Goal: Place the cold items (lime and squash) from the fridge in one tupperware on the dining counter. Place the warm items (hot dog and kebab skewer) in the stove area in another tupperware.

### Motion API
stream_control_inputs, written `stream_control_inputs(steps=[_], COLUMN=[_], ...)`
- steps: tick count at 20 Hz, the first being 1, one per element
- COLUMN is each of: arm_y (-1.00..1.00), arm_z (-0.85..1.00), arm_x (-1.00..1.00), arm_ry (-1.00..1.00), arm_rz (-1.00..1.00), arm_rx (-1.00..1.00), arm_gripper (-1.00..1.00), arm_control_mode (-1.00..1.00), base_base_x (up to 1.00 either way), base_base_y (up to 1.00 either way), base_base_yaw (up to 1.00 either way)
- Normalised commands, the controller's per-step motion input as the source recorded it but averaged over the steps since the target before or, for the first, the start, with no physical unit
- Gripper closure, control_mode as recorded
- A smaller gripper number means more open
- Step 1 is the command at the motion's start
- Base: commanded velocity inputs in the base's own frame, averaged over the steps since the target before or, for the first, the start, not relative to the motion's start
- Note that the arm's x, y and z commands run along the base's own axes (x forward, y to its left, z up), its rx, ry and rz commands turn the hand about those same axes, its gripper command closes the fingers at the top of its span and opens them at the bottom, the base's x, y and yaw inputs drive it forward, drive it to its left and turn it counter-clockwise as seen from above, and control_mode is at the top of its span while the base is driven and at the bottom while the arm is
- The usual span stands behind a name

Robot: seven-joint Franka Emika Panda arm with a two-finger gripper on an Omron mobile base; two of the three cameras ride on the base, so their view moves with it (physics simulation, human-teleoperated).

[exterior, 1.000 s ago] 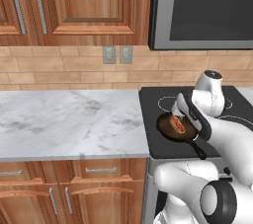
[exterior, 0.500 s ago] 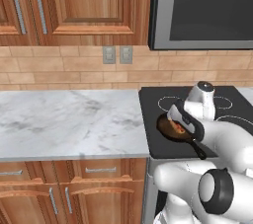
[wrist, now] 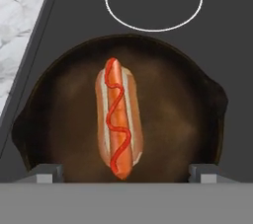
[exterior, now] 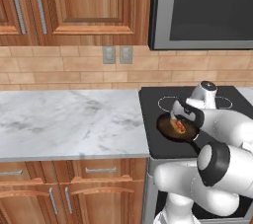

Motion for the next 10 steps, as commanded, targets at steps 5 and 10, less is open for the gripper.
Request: stream_control_inputs(steps=[5, 10], arm_y=[0.05, 0.41], arm_z=[-0.17, -0.05], arm_x=[0.03, 0.00], arm_ry=[0.00, 0.00], arm_rz=[0.00, 0.00], arm_rx=[-0.01, -0.03], arm_gripper=[-1.00, -1.00], arm_control_mode=[-1.00, -1.00], base_base_x=[0.00, 0.00], base_base_y=[0.00, 0.00], base_base_yaw=[0.00, 0.00])
